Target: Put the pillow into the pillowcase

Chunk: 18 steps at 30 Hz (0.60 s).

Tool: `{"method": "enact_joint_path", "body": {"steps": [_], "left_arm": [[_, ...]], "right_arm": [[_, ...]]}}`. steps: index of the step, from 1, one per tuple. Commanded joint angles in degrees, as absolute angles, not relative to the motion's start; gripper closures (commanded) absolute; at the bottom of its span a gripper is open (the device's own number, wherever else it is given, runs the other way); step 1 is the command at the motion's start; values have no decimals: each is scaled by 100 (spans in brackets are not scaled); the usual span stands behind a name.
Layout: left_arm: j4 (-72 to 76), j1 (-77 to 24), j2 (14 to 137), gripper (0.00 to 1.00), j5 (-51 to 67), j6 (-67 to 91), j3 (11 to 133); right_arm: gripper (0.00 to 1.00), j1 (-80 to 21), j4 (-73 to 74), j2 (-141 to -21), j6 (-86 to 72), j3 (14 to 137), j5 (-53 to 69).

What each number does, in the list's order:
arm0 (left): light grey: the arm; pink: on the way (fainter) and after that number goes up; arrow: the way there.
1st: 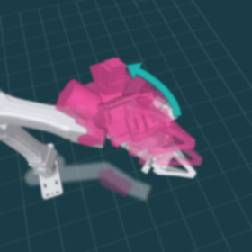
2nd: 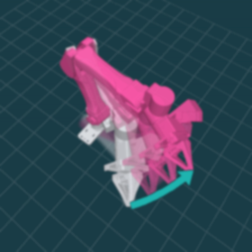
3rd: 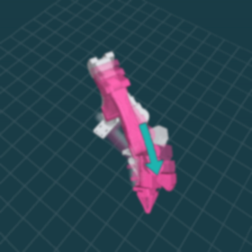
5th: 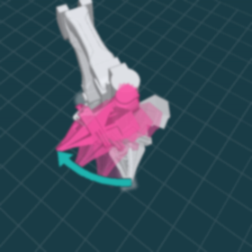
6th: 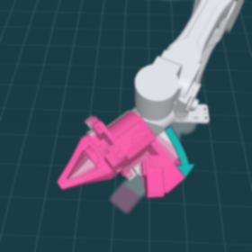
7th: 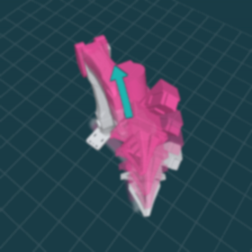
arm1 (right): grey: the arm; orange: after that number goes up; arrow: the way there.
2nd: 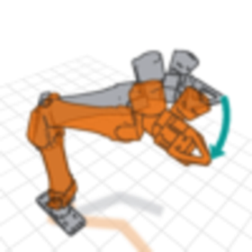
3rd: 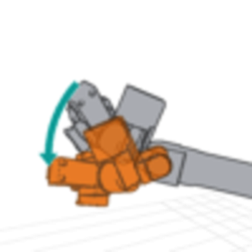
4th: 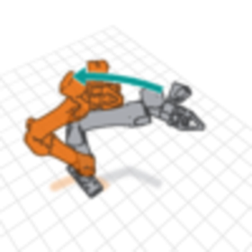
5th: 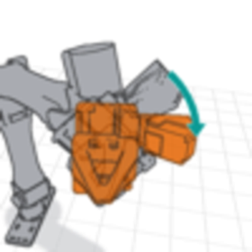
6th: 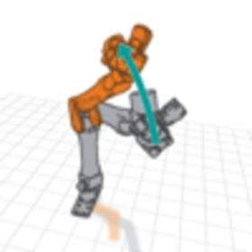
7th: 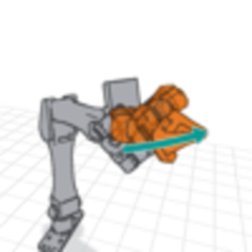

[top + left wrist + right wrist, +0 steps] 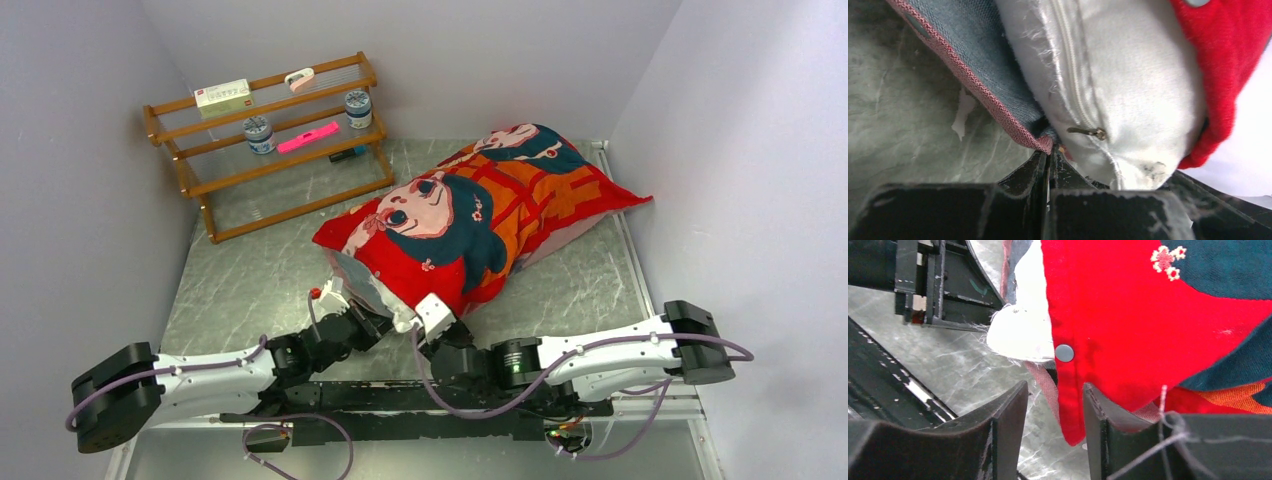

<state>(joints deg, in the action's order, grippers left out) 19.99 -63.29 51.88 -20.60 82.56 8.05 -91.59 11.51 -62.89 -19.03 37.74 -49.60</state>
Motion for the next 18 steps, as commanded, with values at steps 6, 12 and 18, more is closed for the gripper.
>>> {"method": "enact_joint_path", "body": {"steps": [6, 12, 18], "left_arm": [[1987, -6468, 4750, 95, -1765, 7925, 725], [1974, -6614, 4312, 95, -1774, 7658, 701], [2247, -6777, 4087, 95, -1704, 7144, 658]], "right_arm": [[52, -9184, 977, -7335, -1227, 4151, -6064], [84, -9228, 670, -7354, -689, 4143, -6455], [100, -9216, 734, -6430, -938, 4040, -5670]]}}
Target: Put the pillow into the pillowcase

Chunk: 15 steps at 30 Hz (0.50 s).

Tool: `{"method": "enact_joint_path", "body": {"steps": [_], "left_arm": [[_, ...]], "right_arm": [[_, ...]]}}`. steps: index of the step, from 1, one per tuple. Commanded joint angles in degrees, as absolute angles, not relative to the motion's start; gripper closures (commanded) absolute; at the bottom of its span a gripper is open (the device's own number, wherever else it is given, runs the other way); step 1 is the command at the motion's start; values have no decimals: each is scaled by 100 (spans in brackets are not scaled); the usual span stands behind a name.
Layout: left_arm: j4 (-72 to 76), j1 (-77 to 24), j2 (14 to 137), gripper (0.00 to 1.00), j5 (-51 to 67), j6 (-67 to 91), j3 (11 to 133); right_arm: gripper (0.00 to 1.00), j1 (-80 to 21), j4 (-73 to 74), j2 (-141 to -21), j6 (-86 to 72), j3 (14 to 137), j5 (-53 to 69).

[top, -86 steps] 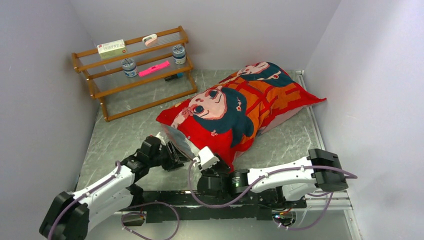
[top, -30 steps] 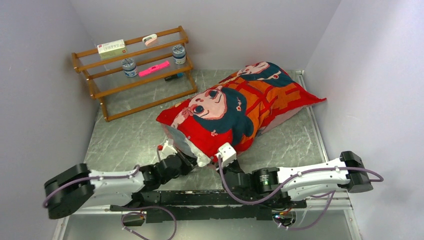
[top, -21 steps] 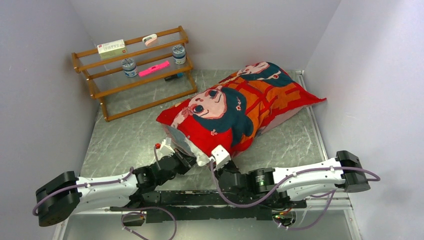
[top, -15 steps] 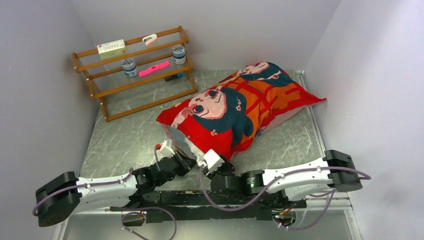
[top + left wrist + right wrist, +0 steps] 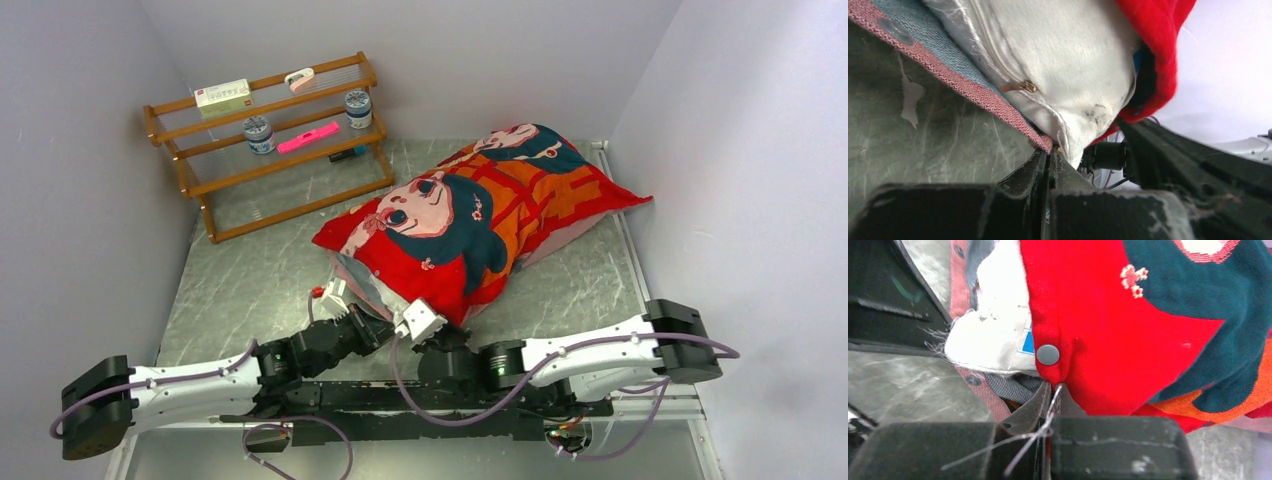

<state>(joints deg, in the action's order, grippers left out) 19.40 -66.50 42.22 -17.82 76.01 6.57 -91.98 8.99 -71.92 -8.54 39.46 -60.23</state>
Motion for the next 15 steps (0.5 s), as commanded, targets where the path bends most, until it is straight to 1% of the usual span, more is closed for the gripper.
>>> {"method": "enact_joint_path", "body": {"steps": [1, 6, 11, 15], "left_arm": [[2287, -6803, 4077, 95, -1718, 7101, 640], [2529, -6988, 4004, 95, -1712, 6991, 577], [3204, -7187, 3880, 95, -1637, 6531, 564], [3354, -7268, 3631, 95, -1731, 6223, 634]], "right_arm": [[100, -9207, 734, -6215, -1032, 4001, -5493], [100, -8650, 852, -5220, -1439, 3859, -4463], [100, -7956, 1001, -4972, -1557, 3846, -2694], [100, -7432, 1037, -4875, -1635, 3793, -1707]]}}
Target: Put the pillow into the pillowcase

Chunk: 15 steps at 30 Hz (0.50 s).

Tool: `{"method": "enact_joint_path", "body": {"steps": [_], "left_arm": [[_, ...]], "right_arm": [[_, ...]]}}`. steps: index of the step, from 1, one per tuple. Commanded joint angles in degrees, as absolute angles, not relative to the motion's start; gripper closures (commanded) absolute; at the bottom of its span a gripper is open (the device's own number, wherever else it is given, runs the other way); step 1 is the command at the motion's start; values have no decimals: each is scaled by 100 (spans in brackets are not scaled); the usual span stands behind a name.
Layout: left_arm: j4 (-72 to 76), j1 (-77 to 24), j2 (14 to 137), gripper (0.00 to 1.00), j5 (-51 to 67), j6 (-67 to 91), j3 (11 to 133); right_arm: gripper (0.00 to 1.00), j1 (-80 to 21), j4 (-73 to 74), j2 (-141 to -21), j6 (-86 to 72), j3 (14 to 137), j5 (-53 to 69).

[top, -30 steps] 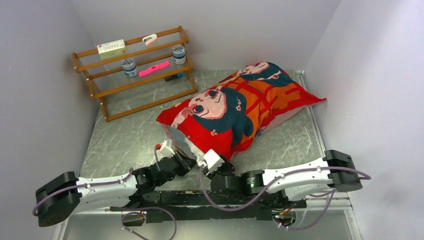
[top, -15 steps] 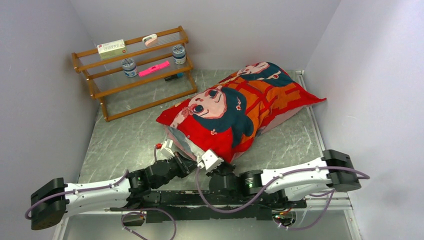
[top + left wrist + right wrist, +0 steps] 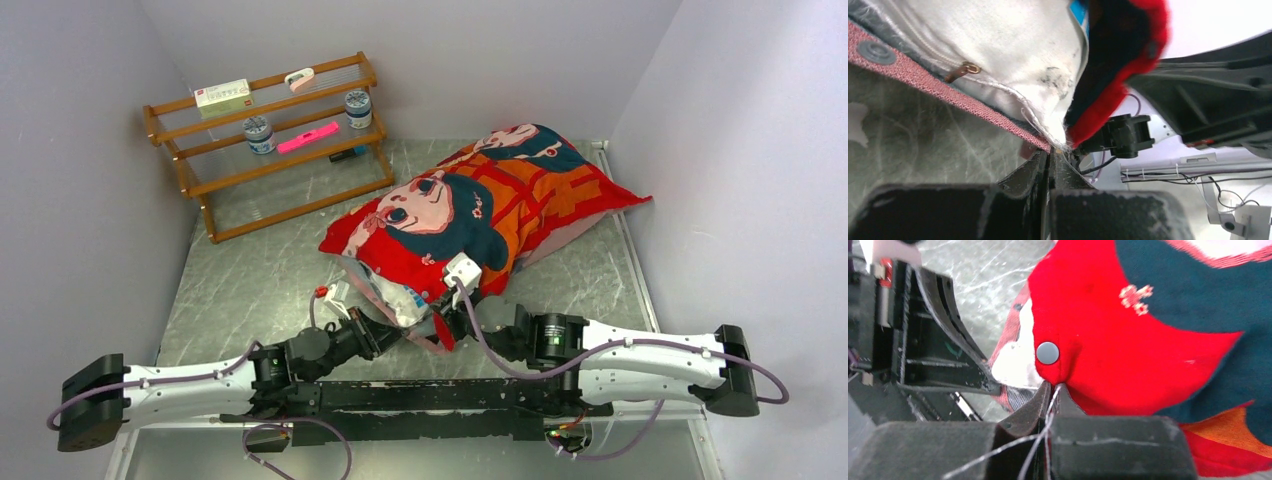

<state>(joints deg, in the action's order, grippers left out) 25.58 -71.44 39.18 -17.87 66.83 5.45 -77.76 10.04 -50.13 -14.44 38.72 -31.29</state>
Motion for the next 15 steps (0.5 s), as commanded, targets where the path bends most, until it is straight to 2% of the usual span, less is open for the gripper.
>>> {"method": "enact_joint_path", "body": {"steps": [1, 3, 9, 15], "left_arm": [[3391, -7268, 3563, 95, -1784, 6222, 625], [3426, -7269, 3456, 95, -1847, 6248, 615], [3118, -7358, 3512, 95, -1700, 6594, 565], [2294, -7550, 3465, 95, -2077, 7091, 536]], "right_arm": [[100, -7345, 1013, -4863, -1646, 3767, -1513], [100, -7171, 1002, -4864, -1700, 3750, -1335], [100, -6910, 948, -4827, -2008, 3716, -1816], [100, -6865, -383, -5196, -1836, 3580, 37]]}}
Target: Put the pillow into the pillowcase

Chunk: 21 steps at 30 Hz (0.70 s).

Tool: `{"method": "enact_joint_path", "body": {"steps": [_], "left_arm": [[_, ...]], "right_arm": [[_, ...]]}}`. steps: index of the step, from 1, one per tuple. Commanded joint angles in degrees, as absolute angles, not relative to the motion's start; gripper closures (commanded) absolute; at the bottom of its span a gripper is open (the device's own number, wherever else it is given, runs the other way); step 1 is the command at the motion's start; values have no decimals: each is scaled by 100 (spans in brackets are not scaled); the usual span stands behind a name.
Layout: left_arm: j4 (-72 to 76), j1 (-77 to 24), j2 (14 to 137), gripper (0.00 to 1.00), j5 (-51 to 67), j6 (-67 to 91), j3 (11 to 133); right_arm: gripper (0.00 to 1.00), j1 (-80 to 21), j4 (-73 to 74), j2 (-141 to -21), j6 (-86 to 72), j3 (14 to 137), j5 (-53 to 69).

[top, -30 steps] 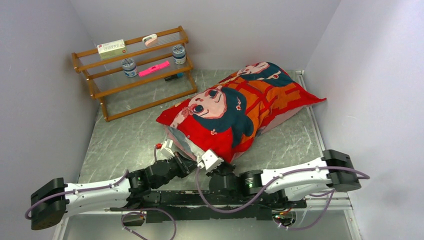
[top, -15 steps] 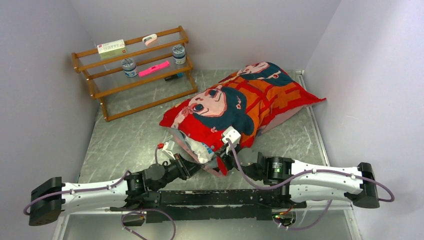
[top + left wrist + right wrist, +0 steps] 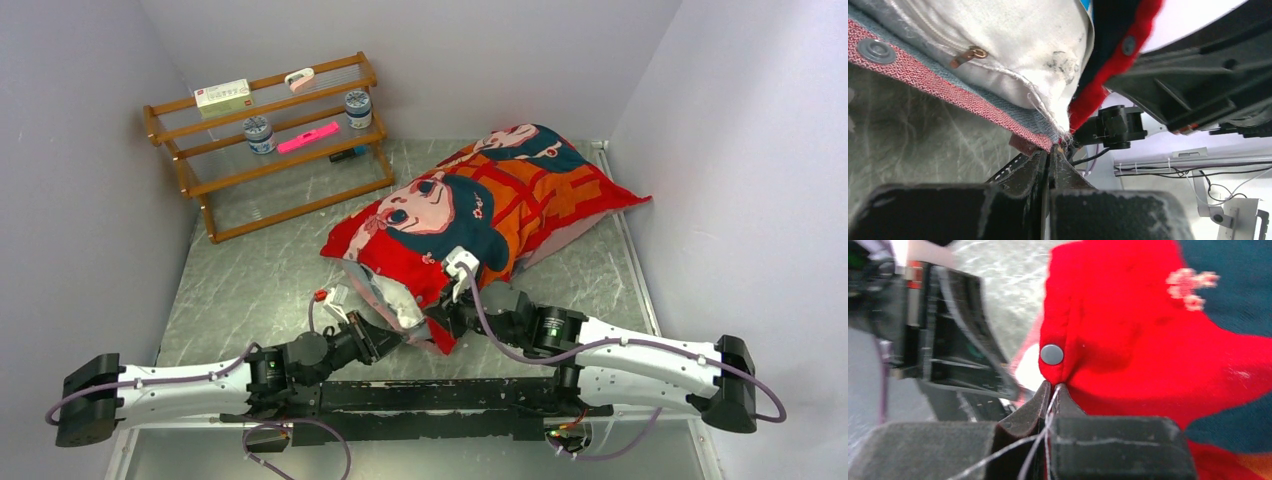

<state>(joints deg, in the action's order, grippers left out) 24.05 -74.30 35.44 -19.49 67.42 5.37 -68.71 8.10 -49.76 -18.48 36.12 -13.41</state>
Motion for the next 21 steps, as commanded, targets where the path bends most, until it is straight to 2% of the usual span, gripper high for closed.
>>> {"method": "enact_joint_path", "body": {"steps": [1, 4, 6, 8, 10, 14, 18, 21], "left_arm": [[2226, -7550, 3505, 95, -2127, 7079, 569], [2022, -7550, 3622, 95, -2218, 7015, 714], [1985, -7550, 3652, 95, -2228, 6987, 769], [1861, -7550, 3579, 95, -2247, 6962, 826], [1469, -7550, 3383, 95, -2337, 7001, 913], [519, -7550, 2739, 95, -2709, 7138, 1126], [100, -7550, 2208, 95, -3029, 7368, 1097], [348, -7550, 2072, 95, -3198, 7478, 882]], "right_arm": [[100, -6869, -614, -5358, -1872, 3573, 363], [100, -6895, -1159, -5885, -2074, 3678, 897], [100, -6907, -1343, -6200, -2207, 3759, 723], [100, -6913, -928, -6527, -2189, 3951, 117], [100, -6903, -230, -6861, -2246, 4124, -981], [100, -6657, 689, -6838, -2557, 3883, -2672], [100, -6073, 717, -6489, -2646, 3522, -2818], [100, -5896, 562, -6368, -2444, 3454, -2528]]}}
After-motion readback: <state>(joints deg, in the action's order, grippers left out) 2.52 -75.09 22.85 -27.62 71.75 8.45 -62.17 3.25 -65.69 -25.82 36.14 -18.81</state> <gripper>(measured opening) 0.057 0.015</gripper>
